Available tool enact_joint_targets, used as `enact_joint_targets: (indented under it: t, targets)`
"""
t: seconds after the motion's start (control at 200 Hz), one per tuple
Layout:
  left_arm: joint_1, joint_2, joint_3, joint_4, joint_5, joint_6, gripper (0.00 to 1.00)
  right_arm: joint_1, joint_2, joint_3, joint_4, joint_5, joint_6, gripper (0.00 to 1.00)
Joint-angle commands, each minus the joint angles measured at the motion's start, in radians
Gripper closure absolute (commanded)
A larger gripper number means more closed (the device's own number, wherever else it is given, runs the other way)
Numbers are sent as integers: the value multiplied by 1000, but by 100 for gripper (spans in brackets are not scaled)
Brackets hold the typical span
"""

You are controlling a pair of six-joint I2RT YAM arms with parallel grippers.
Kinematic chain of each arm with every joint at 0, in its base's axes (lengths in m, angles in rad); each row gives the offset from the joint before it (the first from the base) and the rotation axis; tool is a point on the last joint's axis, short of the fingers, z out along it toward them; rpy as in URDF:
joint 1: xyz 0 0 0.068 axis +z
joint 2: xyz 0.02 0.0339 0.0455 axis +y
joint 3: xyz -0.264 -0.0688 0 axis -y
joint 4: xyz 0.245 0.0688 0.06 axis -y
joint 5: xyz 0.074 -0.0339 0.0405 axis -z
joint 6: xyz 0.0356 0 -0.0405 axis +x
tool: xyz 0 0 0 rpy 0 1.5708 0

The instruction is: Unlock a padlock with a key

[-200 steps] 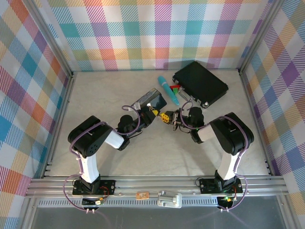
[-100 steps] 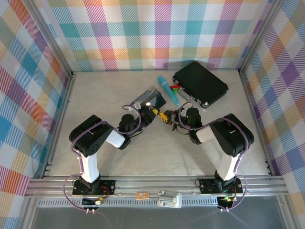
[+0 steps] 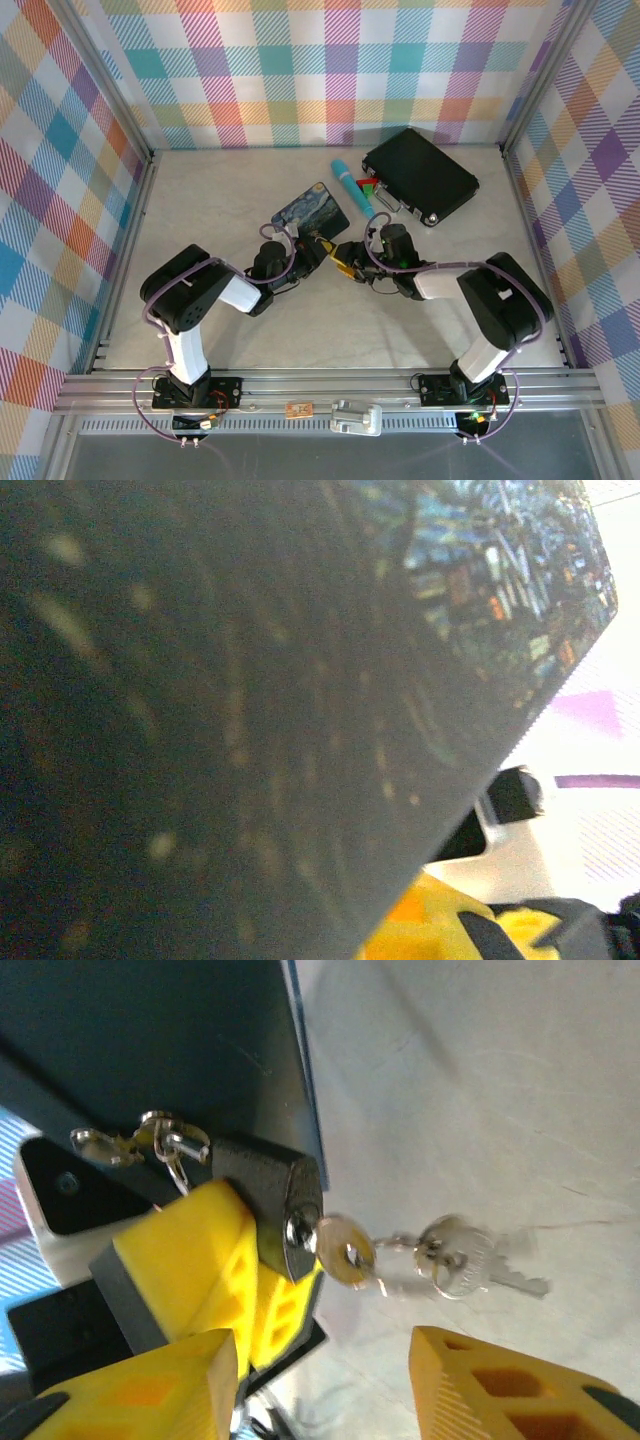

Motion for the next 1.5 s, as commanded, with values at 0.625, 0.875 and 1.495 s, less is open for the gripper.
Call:
enact_joint_targets:
  t: [0.625,0.875,1.495]
  targets:
    - [-27,-152,292,-980,-99,311,100,2,-325,-10,-527,214,-452,45]
    - [-29,-97,281,-937,-122,292,93,5,-336,-9,-527,190,-497,45]
    - [52,-648,73,-1227,-338,276,25,228,38,460,-901,443,-911,41]
